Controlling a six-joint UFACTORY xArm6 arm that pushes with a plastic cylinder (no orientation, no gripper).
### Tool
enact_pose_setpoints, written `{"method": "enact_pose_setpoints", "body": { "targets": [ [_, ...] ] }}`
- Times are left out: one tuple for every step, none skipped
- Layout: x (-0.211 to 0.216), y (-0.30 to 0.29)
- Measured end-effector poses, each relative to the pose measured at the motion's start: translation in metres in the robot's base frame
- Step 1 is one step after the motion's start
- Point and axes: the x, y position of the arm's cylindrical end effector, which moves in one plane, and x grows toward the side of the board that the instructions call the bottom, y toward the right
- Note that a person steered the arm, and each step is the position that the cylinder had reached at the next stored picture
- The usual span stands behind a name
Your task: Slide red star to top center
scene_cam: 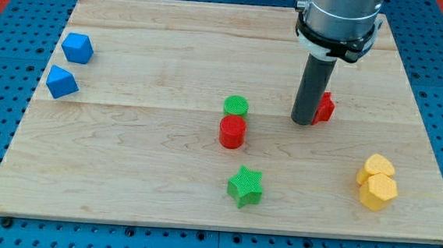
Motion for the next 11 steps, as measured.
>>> {"method": "enact_pose_setpoints", "body": {
  "targets": [
    [0.018,0.011],
    [-0.012,0.016],
    [-0.087,-0.013],
    [-0.113,-0.028],
    [-0.074,-0.009],
    [-0.042,0.021],
    [-0.055,0.059],
    [-0.110,0.029],
    [-0.165,-0.059],
    [-0.191,-0.101],
    [-0.144,-0.042]
  ]
}}
